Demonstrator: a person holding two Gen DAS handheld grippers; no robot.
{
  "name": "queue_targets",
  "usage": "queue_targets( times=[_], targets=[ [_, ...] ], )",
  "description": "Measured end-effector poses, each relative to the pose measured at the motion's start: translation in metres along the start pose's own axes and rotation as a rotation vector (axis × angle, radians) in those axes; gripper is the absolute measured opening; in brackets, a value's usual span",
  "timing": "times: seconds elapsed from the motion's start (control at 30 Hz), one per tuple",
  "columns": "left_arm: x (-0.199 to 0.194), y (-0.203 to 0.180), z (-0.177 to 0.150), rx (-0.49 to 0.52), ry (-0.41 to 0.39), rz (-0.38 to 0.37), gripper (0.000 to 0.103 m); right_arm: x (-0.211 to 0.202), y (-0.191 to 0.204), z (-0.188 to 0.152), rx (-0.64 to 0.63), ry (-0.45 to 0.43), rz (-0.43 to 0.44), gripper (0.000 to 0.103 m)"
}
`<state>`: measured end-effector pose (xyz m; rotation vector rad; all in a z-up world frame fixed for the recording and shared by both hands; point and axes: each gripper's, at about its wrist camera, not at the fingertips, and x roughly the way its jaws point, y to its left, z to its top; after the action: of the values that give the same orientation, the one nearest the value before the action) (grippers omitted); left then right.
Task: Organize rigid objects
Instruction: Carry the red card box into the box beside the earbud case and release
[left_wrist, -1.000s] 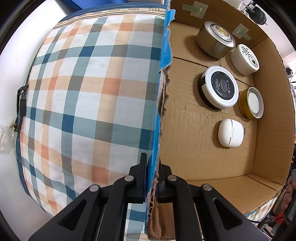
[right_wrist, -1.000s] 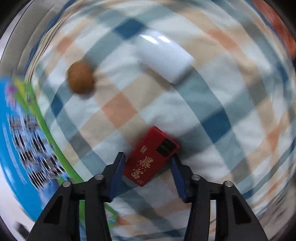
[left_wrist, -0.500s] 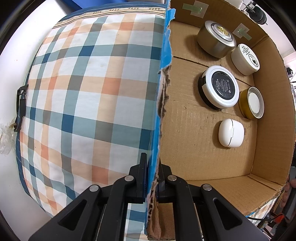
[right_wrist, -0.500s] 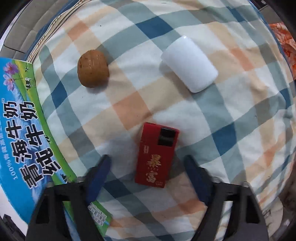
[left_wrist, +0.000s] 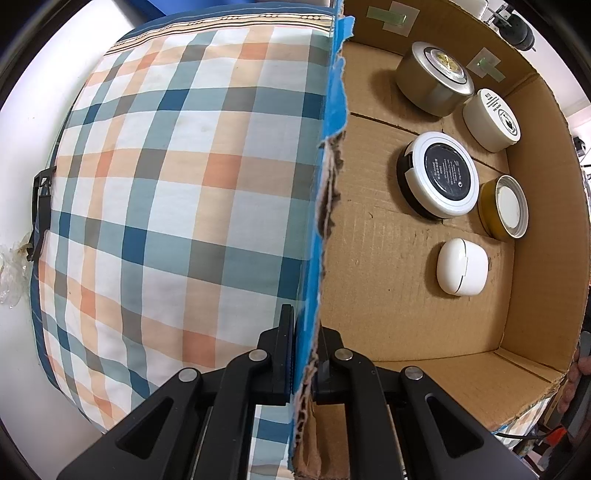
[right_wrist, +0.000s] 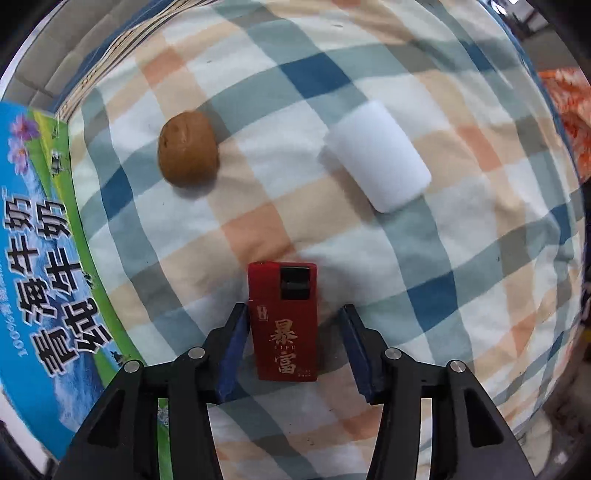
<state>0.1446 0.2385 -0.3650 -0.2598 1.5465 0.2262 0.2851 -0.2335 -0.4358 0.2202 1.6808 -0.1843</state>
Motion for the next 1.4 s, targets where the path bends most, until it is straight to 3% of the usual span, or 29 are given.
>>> queue_targets(
  times=[0.1,0.2,0.33,0.5,0.67,0.97,1.4],
  targets=[
    [0.001,0.000,0.000,0.003,0.000,0.001,0.004,-0.006,0.016,-0.003,-0.065,-0.036,-0.047,0.040],
    [0.001,-0.001,0.000,0.006,0.000,0.003,0.004,-0.014,0.035,-0.018,-0.092,-0.059,-0.052,0.037],
    [0.000,-0.002,-0.001,0.007,0.000,0.001,0.004,-0.052,0.046,-0.037,-0.111,-0.110,0.030,0.037],
    [0.000,-0.002,-0.001,0.007,0.001,0.002,0.004,-0.125,0.072,-0.062,-0.229,-0.210,0.137,0.037],
    [-0.001,-0.002,0.000,0.008,0.001,0.002,0.004,-0.171,0.104,-0.097,-0.339,-0.241,0.222,0.037],
    [-0.006,0.000,0.000,0.009,-0.002,0.000,0.004,-0.167,0.146,-0.135,-0.478,-0.213,0.238,0.037],
    [-0.009,0.002,0.003,0.012,-0.003,-0.010,0.004,-0.126,0.160,-0.130,-0.499,-0.157,0.223,0.037]
  ],
)
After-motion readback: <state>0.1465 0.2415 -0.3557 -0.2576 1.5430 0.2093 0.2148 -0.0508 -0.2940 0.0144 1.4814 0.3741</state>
